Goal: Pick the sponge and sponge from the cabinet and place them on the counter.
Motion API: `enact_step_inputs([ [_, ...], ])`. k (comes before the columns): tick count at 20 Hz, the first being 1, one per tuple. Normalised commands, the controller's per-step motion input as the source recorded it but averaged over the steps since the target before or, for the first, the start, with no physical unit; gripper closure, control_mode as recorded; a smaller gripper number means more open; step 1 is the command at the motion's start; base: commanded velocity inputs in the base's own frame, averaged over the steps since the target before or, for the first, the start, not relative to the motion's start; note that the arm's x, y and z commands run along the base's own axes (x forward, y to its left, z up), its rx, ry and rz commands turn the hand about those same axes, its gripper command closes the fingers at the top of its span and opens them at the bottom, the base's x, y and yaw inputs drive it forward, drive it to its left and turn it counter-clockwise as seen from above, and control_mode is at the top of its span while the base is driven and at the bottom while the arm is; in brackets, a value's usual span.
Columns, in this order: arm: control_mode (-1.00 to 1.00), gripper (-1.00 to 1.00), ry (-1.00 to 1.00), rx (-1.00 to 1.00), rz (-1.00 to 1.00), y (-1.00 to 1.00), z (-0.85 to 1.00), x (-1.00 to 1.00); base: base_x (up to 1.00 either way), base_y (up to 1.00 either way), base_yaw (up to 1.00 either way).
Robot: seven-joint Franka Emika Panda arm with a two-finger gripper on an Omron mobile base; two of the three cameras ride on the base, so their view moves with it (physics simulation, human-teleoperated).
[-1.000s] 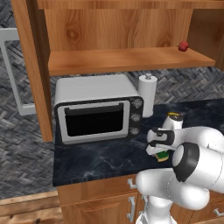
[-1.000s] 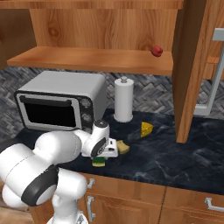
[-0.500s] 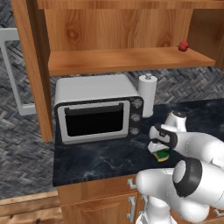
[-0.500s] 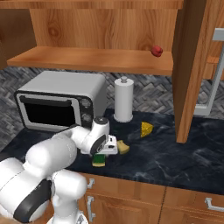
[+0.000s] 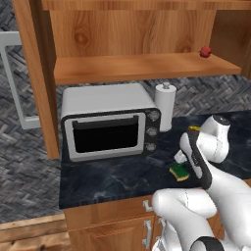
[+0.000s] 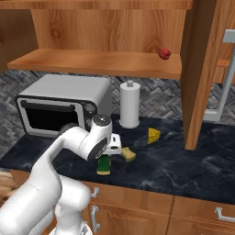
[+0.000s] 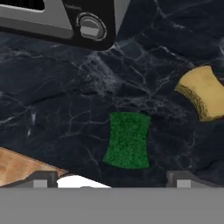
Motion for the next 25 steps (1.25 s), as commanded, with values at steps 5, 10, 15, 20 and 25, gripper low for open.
enact_step_inputs([
  [5,-1.0,-1.0,-0.07,0.01,0.02,0.0,0.99,-0.27,0.0,0.0,0.0],
  [10,-1.0,-1.0,-0.05,0.0,0.01,0.0,1.0,-0.22,0.0,0.0,0.0],
  [15,-1.0,-1.0,-0.08,0.0,0.01,0.0,0.99,-0.29,0.0,0.0,0.0],
  [20,-1.0,-1.0,-0.17,0.0,0.02,0.0,0.87,-0.41,0.0,0.0,0.0],
  [25,-1.0,-1.0,-0.23,0.0,0.02,0.03,0.76,-0.48,0.0,0.0,0.0],
])
